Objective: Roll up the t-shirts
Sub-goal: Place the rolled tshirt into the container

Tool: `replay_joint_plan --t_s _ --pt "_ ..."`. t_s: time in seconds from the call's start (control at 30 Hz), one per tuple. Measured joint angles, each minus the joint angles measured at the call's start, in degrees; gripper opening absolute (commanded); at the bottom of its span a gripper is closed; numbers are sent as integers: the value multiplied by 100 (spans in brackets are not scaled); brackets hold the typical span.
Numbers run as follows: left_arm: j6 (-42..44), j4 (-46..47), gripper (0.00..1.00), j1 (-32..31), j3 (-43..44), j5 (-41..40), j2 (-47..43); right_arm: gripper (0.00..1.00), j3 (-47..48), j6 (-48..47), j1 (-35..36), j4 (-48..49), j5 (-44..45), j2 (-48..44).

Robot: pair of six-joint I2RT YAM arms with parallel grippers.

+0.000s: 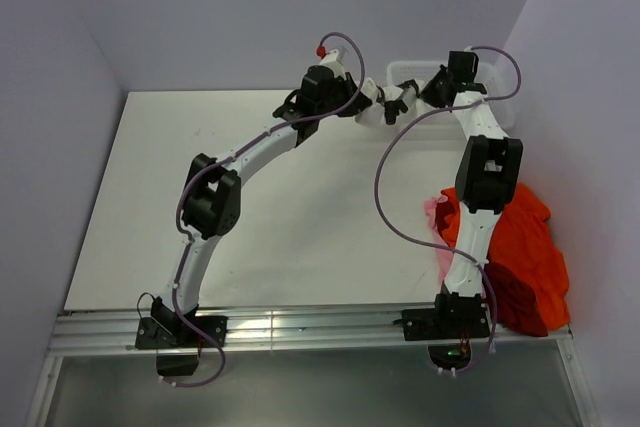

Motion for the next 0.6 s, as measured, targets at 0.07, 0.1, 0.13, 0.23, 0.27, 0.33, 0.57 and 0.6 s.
replay_joint_plan --t_s 0.07,0.1,0.13,0.23,0.27,0.33,0.57,0.6 --pt "-9 33 0 13 0 66 96 0 240 13 -4 -214 -11 271" --pt "-15 42 0 26 2 94 133 0 328 13 -2 -313 -28 374" --pt "-17 46 0 33 9 111 160 0 417 13 0 -426 -59 483" --pt "-20 61 0 42 15 170 177 0 461 13 -2 -621 -293 662" --pt "-20 107 0 39 11 197 175 0 400 13 -2 -654 -376 671" --pt "-20 205 0 33 -44 232 142 0 203 0 7 -662 -566 656" --pt "-20 140 0 20 -1276 52 -739 0 -1307 -76 420 -417 -944 157" --pt "-24 70 0 33 -1405 39 -890 0 -1606 -72 557 -354 -997 -24"
